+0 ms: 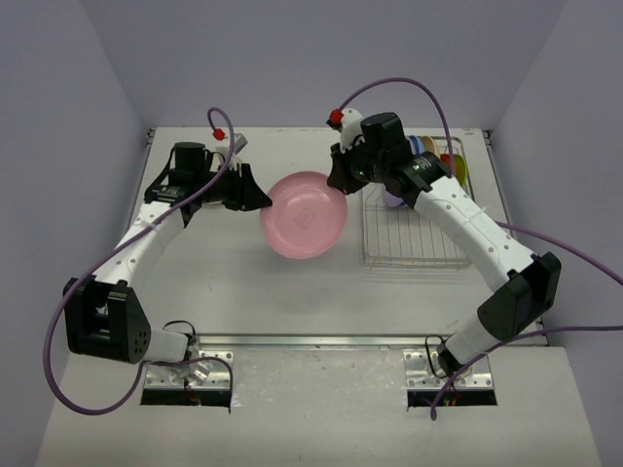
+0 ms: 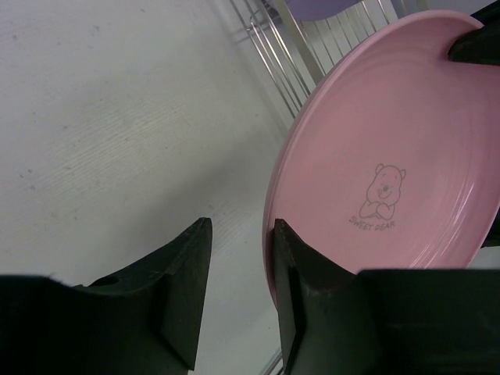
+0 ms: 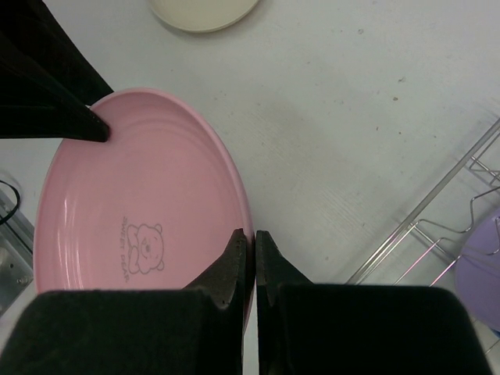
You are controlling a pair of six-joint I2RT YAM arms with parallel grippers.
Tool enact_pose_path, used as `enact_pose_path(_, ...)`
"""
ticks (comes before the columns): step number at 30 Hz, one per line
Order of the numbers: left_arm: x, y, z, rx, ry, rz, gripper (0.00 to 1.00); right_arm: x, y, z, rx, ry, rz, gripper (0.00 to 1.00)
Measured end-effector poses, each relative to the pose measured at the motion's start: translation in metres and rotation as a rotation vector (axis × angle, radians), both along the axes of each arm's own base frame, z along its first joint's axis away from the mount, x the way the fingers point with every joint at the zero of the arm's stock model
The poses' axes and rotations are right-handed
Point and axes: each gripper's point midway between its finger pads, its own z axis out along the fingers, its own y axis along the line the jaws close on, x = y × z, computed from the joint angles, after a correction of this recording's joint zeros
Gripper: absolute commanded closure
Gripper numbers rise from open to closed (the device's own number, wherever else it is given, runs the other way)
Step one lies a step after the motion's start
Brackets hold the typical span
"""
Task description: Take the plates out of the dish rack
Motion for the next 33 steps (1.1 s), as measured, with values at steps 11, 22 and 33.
enact_pose_path(11,-0.001,-0.004,-0.03,0.028,0.081,-0.032,0.99,0.004,0.007,-0.02,-0.038,0.031,-0.003,1.0)
enact_pose_path(22,-0.004,-0.005,-0.033,0.037,0.094,-0.045,1.0,0.007,0.008,-0.02,-0.046,0.032,-0.025,0.26)
enact_pose_path(33,0.038,0.058,-0.025,0.074,0.106,0.163,1.0,0.027,-0.011,-0.014,-0.107,-0.03,-0.156,0.03)
